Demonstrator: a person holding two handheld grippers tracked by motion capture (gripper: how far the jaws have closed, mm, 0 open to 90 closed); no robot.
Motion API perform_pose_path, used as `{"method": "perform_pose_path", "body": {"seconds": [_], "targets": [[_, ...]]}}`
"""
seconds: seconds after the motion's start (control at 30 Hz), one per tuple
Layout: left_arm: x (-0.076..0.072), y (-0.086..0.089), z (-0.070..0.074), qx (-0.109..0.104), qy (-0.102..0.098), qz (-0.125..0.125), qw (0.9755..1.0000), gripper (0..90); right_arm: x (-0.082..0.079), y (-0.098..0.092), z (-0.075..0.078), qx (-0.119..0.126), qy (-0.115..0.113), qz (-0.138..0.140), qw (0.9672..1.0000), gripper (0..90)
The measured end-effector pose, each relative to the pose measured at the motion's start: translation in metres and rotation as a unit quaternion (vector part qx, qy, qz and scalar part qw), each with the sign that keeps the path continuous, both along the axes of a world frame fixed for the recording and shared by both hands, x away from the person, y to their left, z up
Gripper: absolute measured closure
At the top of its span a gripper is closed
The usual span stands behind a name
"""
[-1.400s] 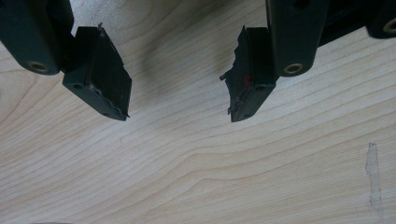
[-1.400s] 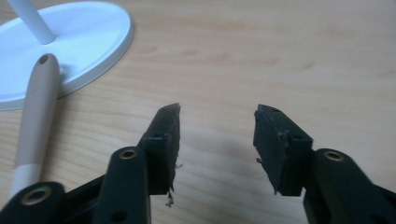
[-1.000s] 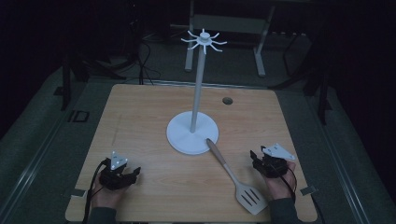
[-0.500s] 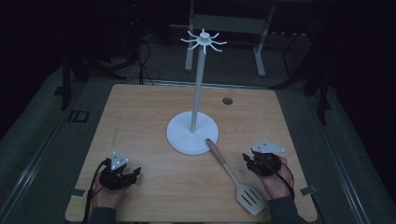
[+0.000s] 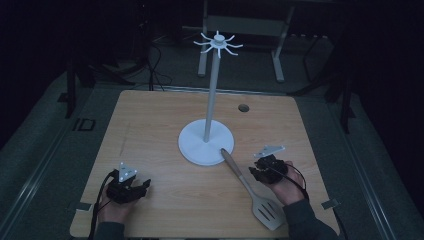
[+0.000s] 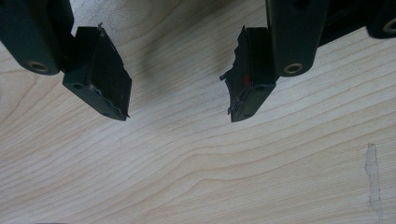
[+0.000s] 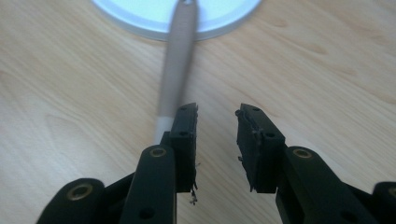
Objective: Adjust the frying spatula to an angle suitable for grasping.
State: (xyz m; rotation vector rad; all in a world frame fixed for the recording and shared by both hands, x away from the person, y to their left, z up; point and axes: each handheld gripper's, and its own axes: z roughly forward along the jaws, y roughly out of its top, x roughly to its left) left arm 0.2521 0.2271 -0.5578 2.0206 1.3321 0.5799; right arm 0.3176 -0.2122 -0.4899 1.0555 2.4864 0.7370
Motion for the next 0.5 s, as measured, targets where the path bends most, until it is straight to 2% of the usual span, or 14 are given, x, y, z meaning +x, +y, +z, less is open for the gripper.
{"method": "perform_pose_path", "body": {"seconds": [0.17,0.3,0.5], "targets": [[0.000,0.000,0.000,-0.001,0.000,0.000,1.0000,39.5,0.008,0.015,-0.004,-0.006,0.032,0.019,0.9993,67.7],[0.000,0.001,0.000,-0.001,0.000,0.000,1.0000,39.6,0.015,0.023,-0.013,-0.007,0.062,0.022,0.9978,67.8],[0.000,0.001,0.000,-0.001,0.000,0.000,1.0000,39.5,0.022,0.029,-0.029,-0.021,0.093,0.020,0.9952,67.0]]}}
